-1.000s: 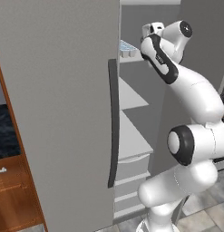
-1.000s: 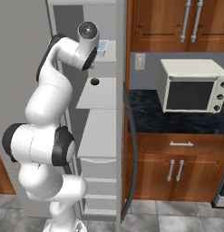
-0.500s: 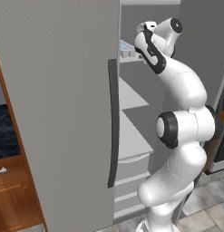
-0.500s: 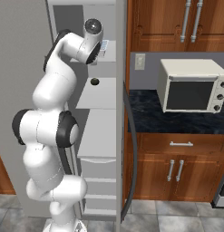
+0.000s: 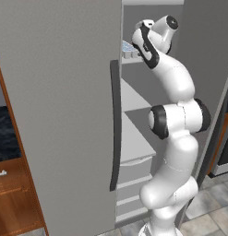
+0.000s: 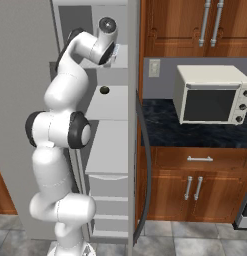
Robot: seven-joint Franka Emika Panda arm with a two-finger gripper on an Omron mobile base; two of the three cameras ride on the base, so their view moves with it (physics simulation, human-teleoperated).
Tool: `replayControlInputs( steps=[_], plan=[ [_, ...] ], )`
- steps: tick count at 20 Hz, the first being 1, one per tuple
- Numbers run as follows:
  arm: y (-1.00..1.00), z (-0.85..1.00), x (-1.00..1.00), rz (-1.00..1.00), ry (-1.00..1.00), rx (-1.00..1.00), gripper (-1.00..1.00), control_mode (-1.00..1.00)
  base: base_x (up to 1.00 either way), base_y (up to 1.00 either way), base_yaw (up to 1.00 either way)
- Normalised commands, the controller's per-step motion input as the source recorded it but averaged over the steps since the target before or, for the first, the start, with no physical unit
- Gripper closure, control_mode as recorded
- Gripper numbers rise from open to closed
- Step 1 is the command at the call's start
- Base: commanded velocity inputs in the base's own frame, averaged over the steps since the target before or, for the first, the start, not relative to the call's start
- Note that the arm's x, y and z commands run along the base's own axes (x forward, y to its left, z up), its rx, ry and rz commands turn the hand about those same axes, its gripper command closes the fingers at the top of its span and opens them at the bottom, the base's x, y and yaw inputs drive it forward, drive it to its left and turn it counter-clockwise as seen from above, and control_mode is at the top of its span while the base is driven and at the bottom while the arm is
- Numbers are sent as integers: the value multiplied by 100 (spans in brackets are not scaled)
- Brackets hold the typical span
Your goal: Open the freezer door, pick up the ice cube tray from the freezer, and place it on the dining counter.
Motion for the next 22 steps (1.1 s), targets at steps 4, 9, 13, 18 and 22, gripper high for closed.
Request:
replayControlInputs(
  steps=[4, 9, 13, 18, 22],
  plan=[
    [0, -9, 27, 0, 0, 0, -100, -100, 0, 0, 0],
    [0, -16, 18, 0, 0, 0, -100, -100, 0, 0, 0],
    [0, -10, 2, 0, -2, 0, -100, -100, 0, 0, 0],
    [1, -14, 1, 0, -4, 0, -100, -100, 0, 0, 0],
    [5, -29, 9, 0, -1, 0, -100, -100, 0, 0, 0]
  ],
)
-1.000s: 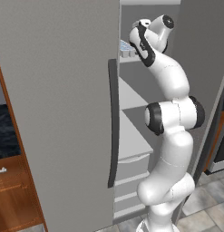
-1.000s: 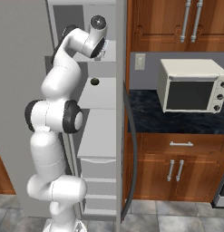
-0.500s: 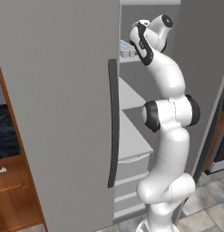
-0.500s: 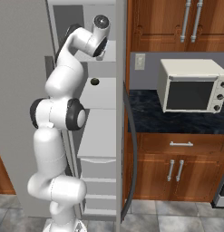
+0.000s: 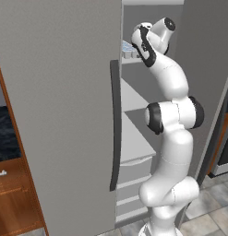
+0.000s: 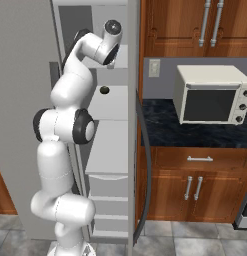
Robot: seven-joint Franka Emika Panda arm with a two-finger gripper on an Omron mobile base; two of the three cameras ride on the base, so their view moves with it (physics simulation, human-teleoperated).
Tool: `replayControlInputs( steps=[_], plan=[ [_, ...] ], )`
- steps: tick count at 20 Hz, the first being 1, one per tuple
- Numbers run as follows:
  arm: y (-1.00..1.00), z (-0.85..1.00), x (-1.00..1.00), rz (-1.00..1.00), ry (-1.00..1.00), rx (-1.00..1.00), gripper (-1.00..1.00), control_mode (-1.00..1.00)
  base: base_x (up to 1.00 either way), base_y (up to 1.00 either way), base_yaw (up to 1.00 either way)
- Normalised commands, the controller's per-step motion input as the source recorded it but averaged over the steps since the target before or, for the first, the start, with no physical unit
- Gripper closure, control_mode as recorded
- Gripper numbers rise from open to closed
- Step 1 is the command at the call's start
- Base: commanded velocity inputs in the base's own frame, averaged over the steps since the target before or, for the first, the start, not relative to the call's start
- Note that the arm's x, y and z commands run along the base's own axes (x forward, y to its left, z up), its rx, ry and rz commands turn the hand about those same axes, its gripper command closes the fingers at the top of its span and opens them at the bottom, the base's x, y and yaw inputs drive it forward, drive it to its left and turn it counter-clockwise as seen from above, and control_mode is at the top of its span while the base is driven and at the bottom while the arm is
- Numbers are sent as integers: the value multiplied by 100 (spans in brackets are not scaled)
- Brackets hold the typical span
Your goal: Open the freezer door, pick up the ice cube tray from the freezer, and place it on the dining counter.
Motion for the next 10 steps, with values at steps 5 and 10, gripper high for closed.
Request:
replayControlInputs(
  steps=[5, 10],
  plan=[
    [9, -33, 22, 0, 0, -2, -100, -100, 0, 0, 0],
    [2, -1, 29, 0, 0, 0, -100, -100, 0, 0, 0]
  ],
)
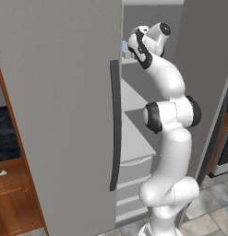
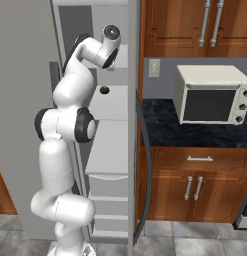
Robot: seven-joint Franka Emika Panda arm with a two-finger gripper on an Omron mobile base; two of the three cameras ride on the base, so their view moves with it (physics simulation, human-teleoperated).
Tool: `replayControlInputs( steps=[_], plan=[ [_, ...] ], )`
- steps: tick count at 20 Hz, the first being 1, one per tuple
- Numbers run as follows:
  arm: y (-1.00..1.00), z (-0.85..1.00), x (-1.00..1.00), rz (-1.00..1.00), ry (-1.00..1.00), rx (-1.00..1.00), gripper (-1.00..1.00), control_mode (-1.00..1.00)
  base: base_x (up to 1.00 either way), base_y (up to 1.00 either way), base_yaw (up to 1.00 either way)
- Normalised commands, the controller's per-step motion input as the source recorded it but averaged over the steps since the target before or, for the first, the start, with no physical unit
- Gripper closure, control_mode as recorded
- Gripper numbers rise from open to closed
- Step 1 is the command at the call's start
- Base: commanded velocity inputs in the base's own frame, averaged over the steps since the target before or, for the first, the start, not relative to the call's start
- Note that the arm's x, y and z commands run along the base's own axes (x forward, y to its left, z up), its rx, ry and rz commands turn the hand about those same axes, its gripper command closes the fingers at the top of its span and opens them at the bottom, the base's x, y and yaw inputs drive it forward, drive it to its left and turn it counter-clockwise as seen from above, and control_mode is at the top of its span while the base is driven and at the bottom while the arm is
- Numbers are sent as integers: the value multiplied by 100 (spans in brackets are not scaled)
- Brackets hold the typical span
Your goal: Open the freezer door, pick up the ice cube tray from the freezer, and place it on the dining counter.
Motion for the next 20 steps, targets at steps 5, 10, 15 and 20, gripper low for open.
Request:
replayControlInputs(
  steps=[5, 10, 15, 20],
  plan=[
    [0, 2, 23, 0, 1, 0, -100, -100, 0, 0, 0],
    [0, 0, 35, 0, 3, 0, -100, -100, 0, 0, 0],
    [0, 0, 31, 0, 0, 0, -100, -100, 0, 0, 0],
    [0, 0, 31, 0, 0, 0, -100, -100, 0, 0, 0]
  ],
)
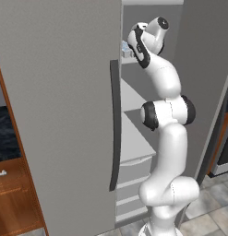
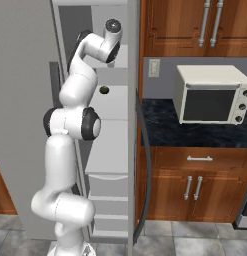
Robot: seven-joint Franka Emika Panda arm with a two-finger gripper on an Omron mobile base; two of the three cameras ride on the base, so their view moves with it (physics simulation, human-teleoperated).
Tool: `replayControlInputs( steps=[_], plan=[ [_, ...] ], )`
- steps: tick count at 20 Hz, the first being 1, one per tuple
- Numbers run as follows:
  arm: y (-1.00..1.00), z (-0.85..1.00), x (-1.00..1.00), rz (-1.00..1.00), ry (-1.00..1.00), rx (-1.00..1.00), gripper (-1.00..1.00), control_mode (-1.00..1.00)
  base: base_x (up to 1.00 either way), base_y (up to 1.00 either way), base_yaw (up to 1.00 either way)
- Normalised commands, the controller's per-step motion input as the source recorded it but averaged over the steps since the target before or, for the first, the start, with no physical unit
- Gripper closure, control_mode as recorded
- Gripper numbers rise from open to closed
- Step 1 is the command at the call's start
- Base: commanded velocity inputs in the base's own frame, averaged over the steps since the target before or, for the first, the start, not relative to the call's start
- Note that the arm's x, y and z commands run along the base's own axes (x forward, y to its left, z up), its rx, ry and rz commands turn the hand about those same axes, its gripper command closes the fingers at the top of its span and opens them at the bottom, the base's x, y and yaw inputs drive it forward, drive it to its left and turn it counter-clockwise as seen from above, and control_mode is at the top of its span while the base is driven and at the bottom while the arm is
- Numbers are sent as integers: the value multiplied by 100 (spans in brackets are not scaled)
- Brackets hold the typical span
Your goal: Open the freezer door, pick up the ice cube tray from the freezer, and place it on the dining counter.
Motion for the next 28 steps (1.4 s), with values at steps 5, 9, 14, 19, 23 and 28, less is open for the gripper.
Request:
replayControlInputs(
  steps=[5, 9, 14, 19, 23, 28],
  plan=[
    [0, 0, 32, 0, 0, 0, 100, -100, 0, 0, 0],
    [0, 0, 29, 0, 0, 0, 100, -100, 0, 0, 0],
    [0, 0, 25, 0, 0, 0, 100, -100, 0, 0, 0],
    [0, 0, 7, 0, -3, 0, 100, -100, 0, 0, 0],
    [-1, 0, -17, 0, -10, 2, 100, -100, 0, 0, 0],
    [0, 11, -35, 0, -5, 5, 100, -100, 0, 0, 0]
  ],
)
